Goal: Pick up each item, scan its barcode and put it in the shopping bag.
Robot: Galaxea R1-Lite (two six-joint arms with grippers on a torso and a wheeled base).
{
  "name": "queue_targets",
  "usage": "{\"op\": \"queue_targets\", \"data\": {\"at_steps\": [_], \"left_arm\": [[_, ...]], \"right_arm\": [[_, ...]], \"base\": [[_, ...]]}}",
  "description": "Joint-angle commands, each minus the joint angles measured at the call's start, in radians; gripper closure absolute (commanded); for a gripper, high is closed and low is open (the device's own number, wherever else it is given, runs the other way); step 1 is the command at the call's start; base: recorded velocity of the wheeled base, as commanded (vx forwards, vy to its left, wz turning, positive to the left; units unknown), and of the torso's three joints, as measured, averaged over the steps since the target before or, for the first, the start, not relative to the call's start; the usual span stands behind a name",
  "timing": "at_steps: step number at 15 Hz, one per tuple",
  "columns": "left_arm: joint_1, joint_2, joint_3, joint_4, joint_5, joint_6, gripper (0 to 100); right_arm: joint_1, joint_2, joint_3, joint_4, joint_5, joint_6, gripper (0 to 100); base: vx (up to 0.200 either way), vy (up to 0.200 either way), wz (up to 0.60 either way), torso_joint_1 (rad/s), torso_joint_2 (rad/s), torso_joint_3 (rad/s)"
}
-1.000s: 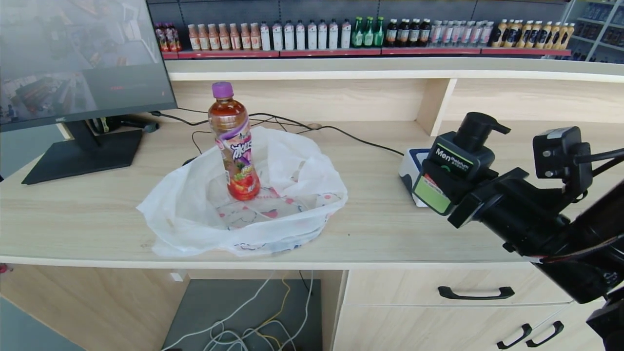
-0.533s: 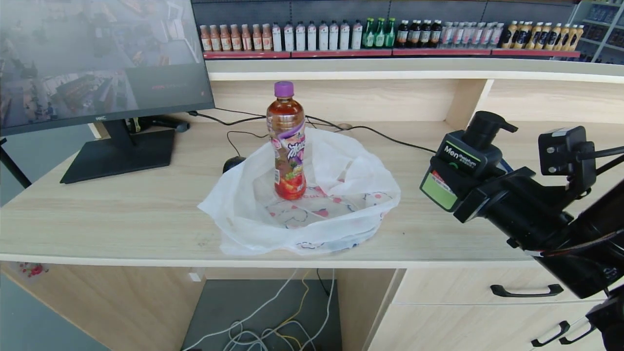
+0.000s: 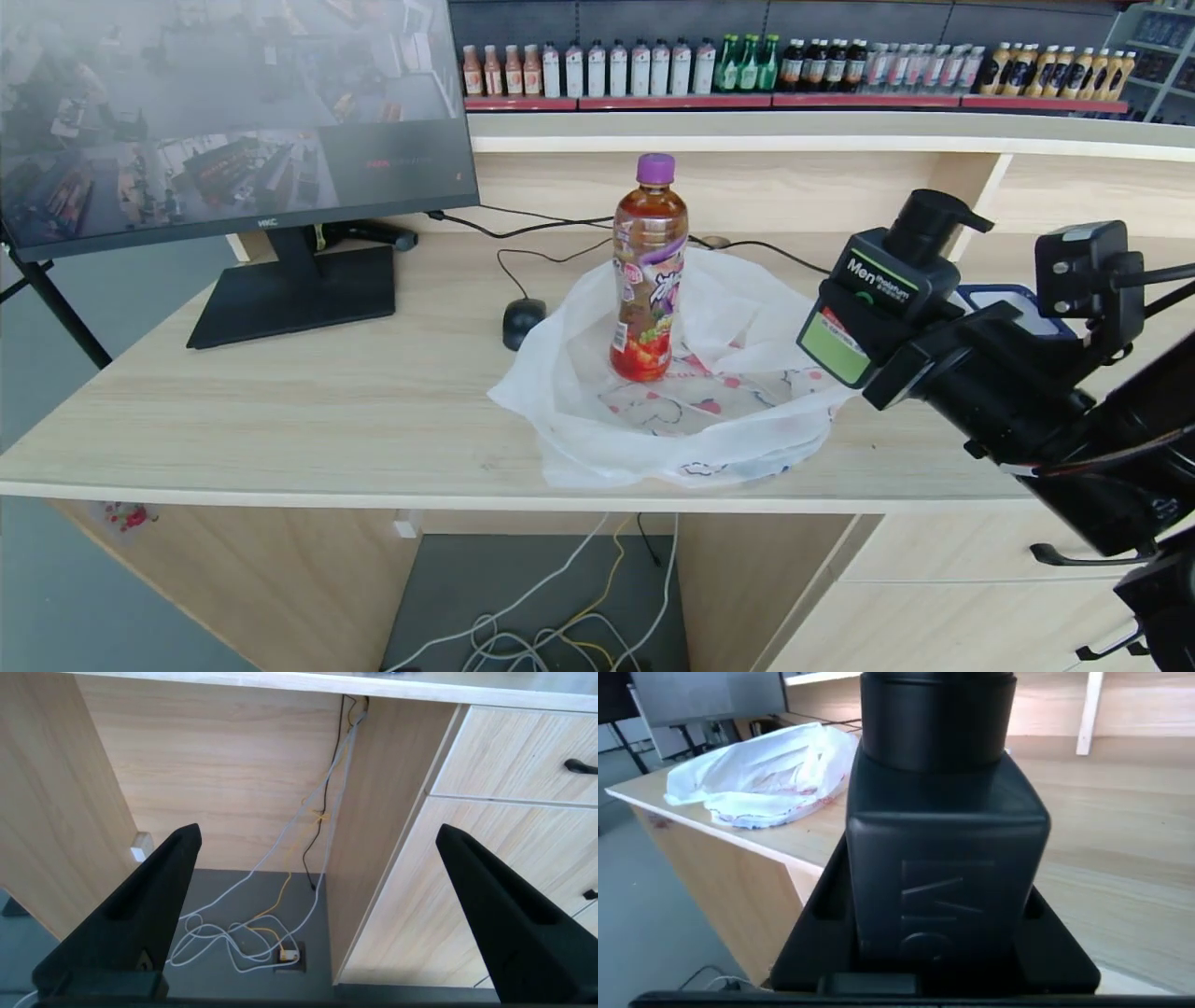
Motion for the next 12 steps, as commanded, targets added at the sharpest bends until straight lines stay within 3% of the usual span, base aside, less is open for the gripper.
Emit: {"op": "queue_targets", "data": {"at_steps": [1, 4, 8, 9, 12], "left_arm": [[0.000, 0.000, 0.000, 0.000, 0.000, 0.000, 0], [0.000, 0.000, 0.000, 0.000, 0.000, 0.000, 0], [0.000, 0.000, 0.000, 0.000, 0.000, 0.000, 0], [0.000, 0.000, 0.000, 0.000, 0.000, 0.000, 0], [0.000, 0.000, 0.000, 0.000, 0.000, 0.000, 0]], "right_arm": [[0.005, -0.023, 0.015, -0.003, 0.043, -0.018, 100], [0.099, -0.006, 0.012, -0.012, 0.070, 0.017, 100], [0.136, 0.036, -0.051, -0.044, 0.144, 0.172, 100], [0.136, 0.042, -0.075, -0.050, 0.224, 0.211, 100], [0.137, 0.019, -0.083, -0.054, 0.333, 0.347, 100]], "base": [[0.000, 0.000, 0.00, 0.000, 0.00, 0.000], [0.000, 0.000, 0.00, 0.000, 0.00, 0.000], [0.000, 0.000, 0.00, 0.000, 0.00, 0.000], [0.000, 0.000, 0.00, 0.000, 0.00, 0.000], [0.000, 0.000, 0.00, 0.000, 0.00, 0.000]]}}
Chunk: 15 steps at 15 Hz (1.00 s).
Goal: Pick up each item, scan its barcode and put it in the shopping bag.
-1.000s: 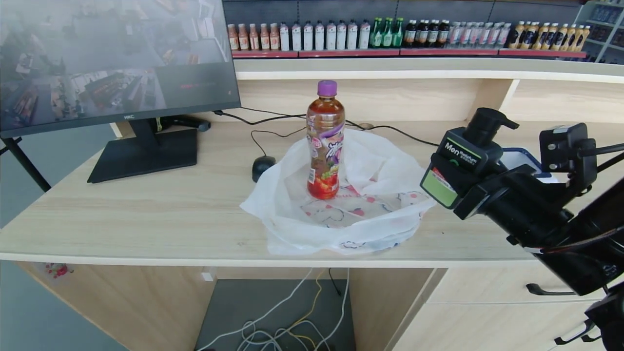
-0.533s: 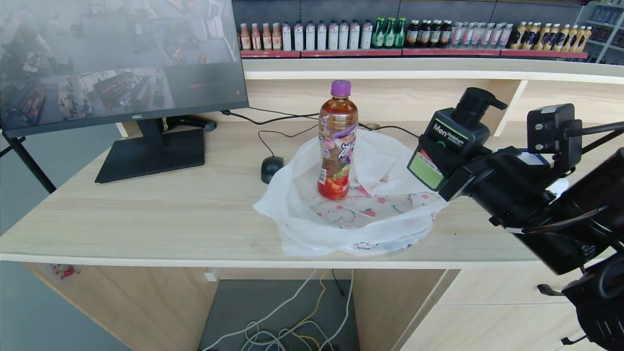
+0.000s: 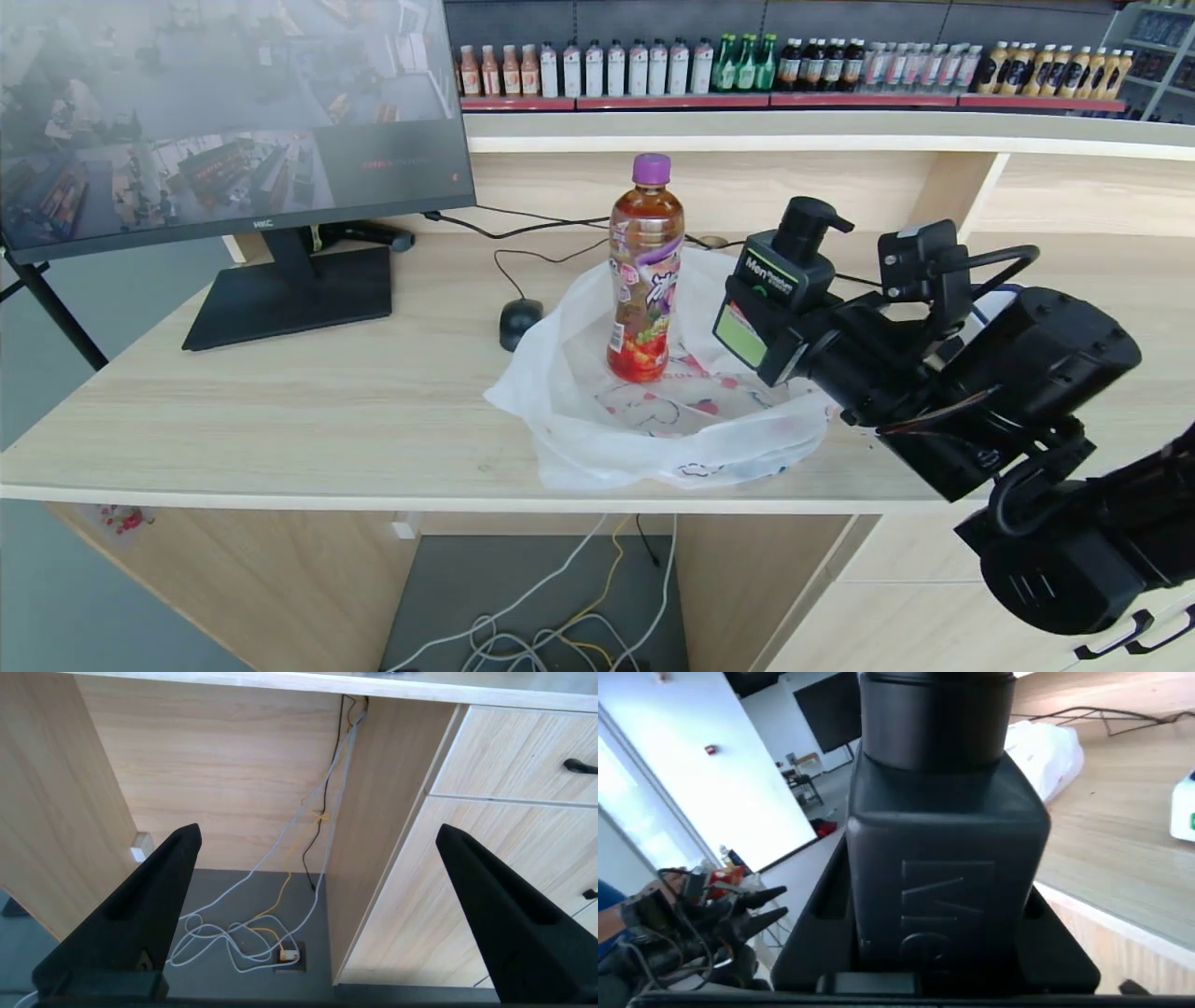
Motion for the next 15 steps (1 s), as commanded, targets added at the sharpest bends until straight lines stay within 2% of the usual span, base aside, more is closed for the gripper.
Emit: {"op": "queue_targets", "data": {"at_steps": [1, 5, 7, 10, 15], "left_arm": [[0.000, 0.000, 0.000, 0.000, 0.000, 0.000, 0], [0.000, 0.000, 0.000, 0.000, 0.000, 0.000, 0], [0.000, 0.000, 0.000, 0.000, 0.000, 0.000, 0], [0.000, 0.000, 0.000, 0.000, 0.000, 0.000, 0], [0.000, 0.000, 0.000, 0.000, 0.000, 0.000, 0]], "right_arm": [[0.000, -0.008, -0.013, -0.001, 0.036, 0.041, 100], [0.002, -0.005, -0.065, -0.001, 0.047, 0.161, 100], [0.005, -0.002, -0.089, -0.001, 0.047, 0.264, 100], [0.077, -0.004, -0.110, -0.001, 0.047, 0.391, 100], [0.105, 0.039, -0.181, -0.001, 0.045, 0.463, 100]], "base": [[0.000, 0.000, 0.00, 0.000, 0.00, 0.000], [0.000, 0.000, 0.00, 0.000, 0.00, 0.000], [0.000, 0.000, 0.00, 0.000, 0.00, 0.000], [0.000, 0.000, 0.00, 0.000, 0.00, 0.000], [0.000, 0.000, 0.00, 0.000, 0.00, 0.000]]}}
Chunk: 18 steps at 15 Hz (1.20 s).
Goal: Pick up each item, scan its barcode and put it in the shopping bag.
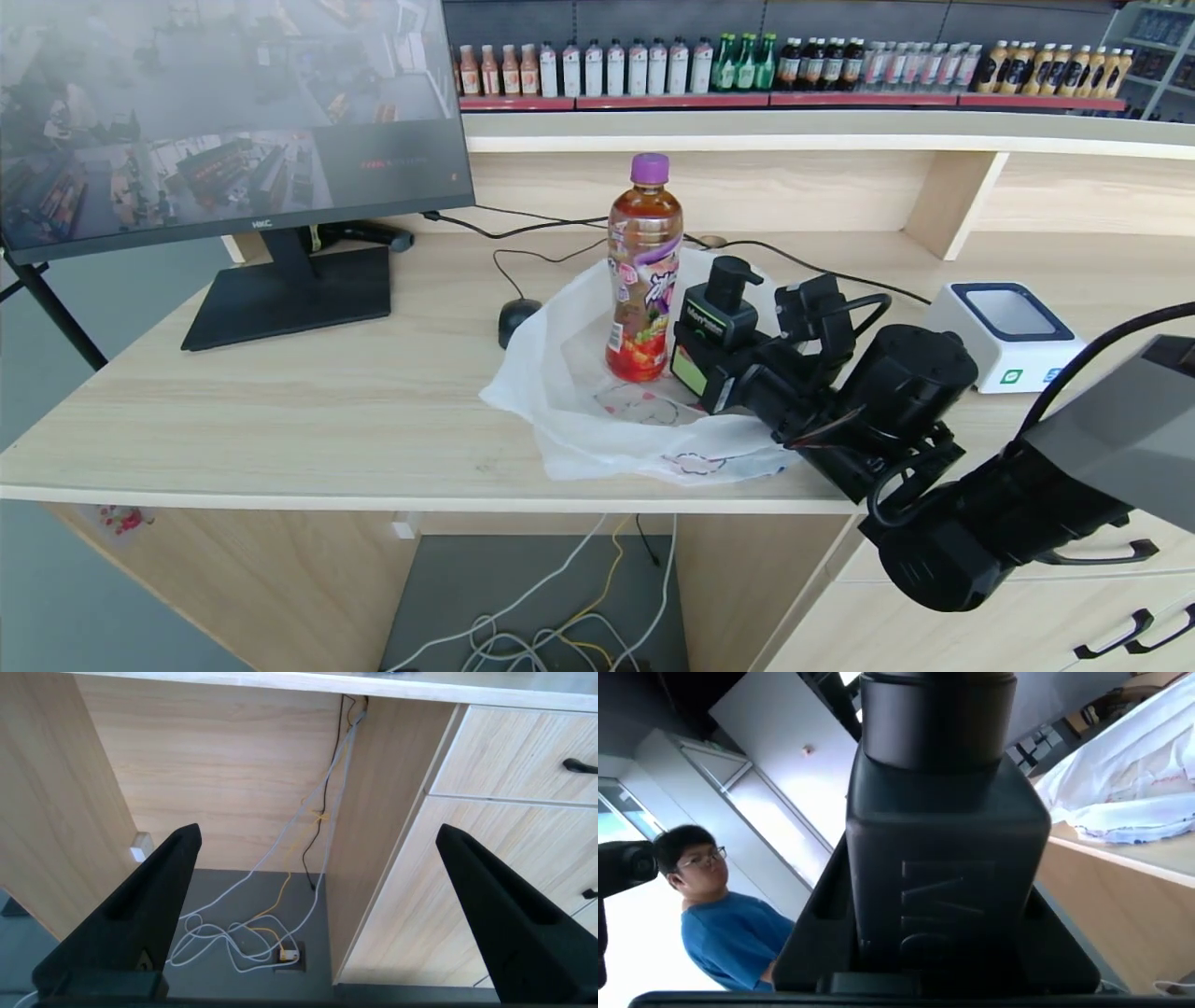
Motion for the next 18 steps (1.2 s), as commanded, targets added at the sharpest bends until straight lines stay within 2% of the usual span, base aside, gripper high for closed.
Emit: {"op": "queue_targets", "data": {"at_steps": [1, 7, 18], "left_arm": [[0.000, 0.000, 0.000, 0.000, 0.000, 0.000, 0], [0.000, 0.000, 0.000, 0.000, 0.000, 0.000, 0], [0.000, 0.000, 0.000, 0.000, 0.000, 0.000, 0]], "right_arm": [[0.003, 0.037, -0.032, -0.001, 0.000, 0.002, 100], [0.029, 0.073, -0.086, -0.001, 0.001, 0.001, 100], [0.041, 0.073, -0.091, -0.001, 0.003, -0.004, 100]], "base": [[0.000, 0.000, 0.00, 0.000, 0.00, 0.000], [0.000, 0.000, 0.00, 0.000, 0.00, 0.000], [0.000, 0.000, 0.00, 0.000, 0.00, 0.000]]}}
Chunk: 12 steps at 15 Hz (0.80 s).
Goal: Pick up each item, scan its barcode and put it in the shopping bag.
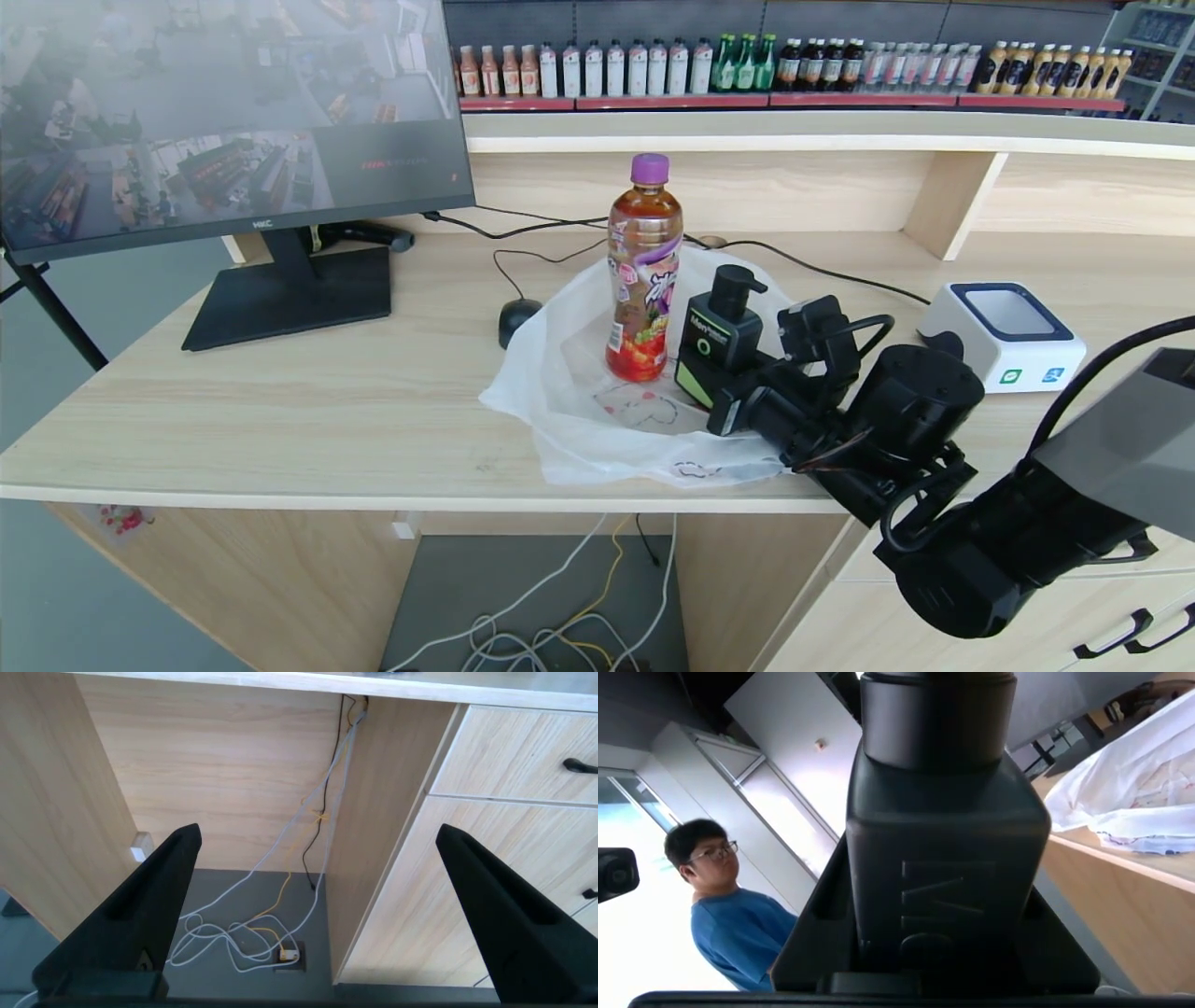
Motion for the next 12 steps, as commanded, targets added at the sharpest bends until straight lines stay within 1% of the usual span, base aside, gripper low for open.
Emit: {"op": "queue_targets", "data": {"at_steps": [1, 8, 12], "left_arm": [[0.000, 0.000, 0.000, 0.000, 0.000, 0.000, 0], [0.000, 0.000, 0.000, 0.000, 0.000, 0.000, 0], [0.000, 0.000, 0.000, 0.000, 0.000, 0.000, 0]], "right_arm": [[0.008, 0.000, 0.000, -0.001, 0.002, 0.000, 100], [0.014, 0.000, 0.003, -0.001, 0.002, -0.019, 100], [0.014, 0.000, 0.034, -0.001, -0.001, -0.100, 100]], "base": [[0.000, 0.000, 0.00, 0.000, 0.00, 0.000], [0.000, 0.000, 0.00, 0.000, 0.00, 0.000], [0.000, 0.000, 0.00, 0.000, 0.00, 0.000]]}}
